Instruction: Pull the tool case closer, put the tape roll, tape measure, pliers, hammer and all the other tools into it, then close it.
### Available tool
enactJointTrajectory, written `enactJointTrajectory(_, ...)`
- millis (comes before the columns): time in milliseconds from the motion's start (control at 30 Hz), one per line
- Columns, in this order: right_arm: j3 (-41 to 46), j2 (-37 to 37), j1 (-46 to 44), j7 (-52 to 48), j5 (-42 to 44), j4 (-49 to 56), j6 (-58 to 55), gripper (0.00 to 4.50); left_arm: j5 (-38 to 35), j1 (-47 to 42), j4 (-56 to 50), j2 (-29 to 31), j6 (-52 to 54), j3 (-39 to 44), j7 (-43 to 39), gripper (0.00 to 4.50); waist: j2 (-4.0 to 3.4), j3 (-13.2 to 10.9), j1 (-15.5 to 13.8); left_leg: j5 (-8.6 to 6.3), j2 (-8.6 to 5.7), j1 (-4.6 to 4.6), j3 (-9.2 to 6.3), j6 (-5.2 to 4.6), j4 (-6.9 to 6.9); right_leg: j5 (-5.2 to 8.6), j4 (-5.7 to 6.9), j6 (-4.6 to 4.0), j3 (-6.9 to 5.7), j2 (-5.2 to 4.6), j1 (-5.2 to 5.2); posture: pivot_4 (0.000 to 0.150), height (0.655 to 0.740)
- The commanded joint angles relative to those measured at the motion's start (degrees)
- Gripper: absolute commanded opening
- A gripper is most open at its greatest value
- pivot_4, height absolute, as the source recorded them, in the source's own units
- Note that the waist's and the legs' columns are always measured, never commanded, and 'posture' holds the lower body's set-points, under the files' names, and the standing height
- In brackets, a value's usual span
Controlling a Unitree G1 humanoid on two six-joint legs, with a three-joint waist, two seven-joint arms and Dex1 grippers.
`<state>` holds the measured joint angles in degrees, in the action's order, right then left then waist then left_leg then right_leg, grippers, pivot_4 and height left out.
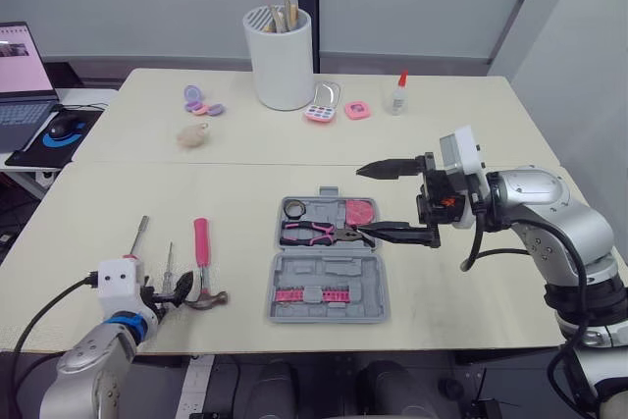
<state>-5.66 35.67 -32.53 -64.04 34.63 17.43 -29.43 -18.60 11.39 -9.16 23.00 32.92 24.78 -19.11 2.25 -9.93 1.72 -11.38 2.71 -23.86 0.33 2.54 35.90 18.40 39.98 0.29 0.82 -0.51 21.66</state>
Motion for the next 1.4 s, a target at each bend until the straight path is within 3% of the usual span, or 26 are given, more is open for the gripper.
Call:
enactJointTrajectory(33, 1.9, 0.7, -0.7, 0.4, 0.5, 1.8, 0.4, 4.49, 1.1, -0.7, -0.1, 0.5, -0.3, -0.5, 1.4, 4.5, 0.0, 0.0, 0.0, 0.0, 0.0, 0.0, -0.01, 0.0, 0.0, 0.0, 0.0, 0.0, -0.01, 0.0, 0.0, 0.15, 0.74)
enactJointTrajectory(167, 1.8, 0.7, -1.1, 0.6, 0.6, 1.8, 0.2, 4.49, 2.0, -0.6, 0.1, 0.0, 0.0, -1.1, 2.6, 4.5, 0.0, 0.0, 0.0, 0.0, -0.01, 0.0, 0.01, 0.0, 0.0, 0.0, 0.0, 0.0, 0.01, -0.01, -0.01, 0.15, 0.74)
enactJointTrajectory(267, 1.7, 0.9, -1.1, 0.5, 0.8, 2.0, 0.0, 4.5, 2.0, -0.8, 0.6, 0.1, -0.2, -1.1, 2.7, 3.91, 0.0, 0.0, 0.0, 0.0, 0.0, 0.01, 0.0, 0.0, 0.0, 0.0, 0.0, 0.0, 0.0, -0.01, -0.01, 0.15, 0.74)
enactJointTrajectory(633, 1.4, 1.2, -0.9, 0.1, 0.2, 2.0, 0.4, 4.5, 2.9, -2.0, 1.7, 0.1, -1.3, -2.0, 2.8, 0.33, 0.0, 0.0, 0.0, 0.0, -0.01, 0.0, 0.0, 0.0, -0.01, 0.0, 0.0, 0.0, 0.0, -0.02, -0.01, 0.15, 0.74)
enactJointTrajectory(667, 1.4, 1.2, -0.8, 0.2, 0.3, 2.2, 0.3, 4.5, 2.9, -2.1, 1.9, 0.2, -1.3, -1.9, 2.9, 0.21, 0.0, 0.0, 0.0, 0.0, -0.01, 0.0, -0.01, 0.0, -0.01, 0.0, 0.0, 0.0, 0.0, -0.02, -0.01, 0.15, 0.74)
enactJointTrajectory(1033, 1.3, 1.1, -0.3, 0.9, 0.2, 2.6, 0.2, 4.5, 2.3, -1.4, 0.9, 2.0, -2.1, 1.4, 3.4, 0.22, 0.0, 0.0, 0.0, 0.0, 0.0, 0.01, 0.0, 0.0, -0.01, 0.0, 0.0, 0.0, 0.0, -0.02, -0.01, 0.15, 0.74)
enactJointTrajectory(1233, 1.4, 1.9, -0.1, 0.3, -0.7, 1.9, 0.9, 4.5, 0.1, -0.9, -3.6, 7.6, 0.4, 4.9, 0.1, 0.22, 0.0, 0.0, -0.1, 0.0, 0.0, -0.01, -0.03, 0.0, -0.02, 0.0, -0.01, 0.0, -0.03, -0.03, 0.0, 0.15, 0.74)
enactJointTrajectory(1400, 1.9, 2.9, 0.2, 0.0, -0.8, 1.6, 0.9, 4.5, -7.6, -0.6, -11.2, 15.1, 7.7, 7.5, -8.4, 0.22, 0.0, 0.0, -0.1, 0.0, -0.03, -0.02, -0.02, 0.01, -0.04, 0.0, -0.03, 0.0, -0.04, -0.08, 0.0, 0.15, 0.74)
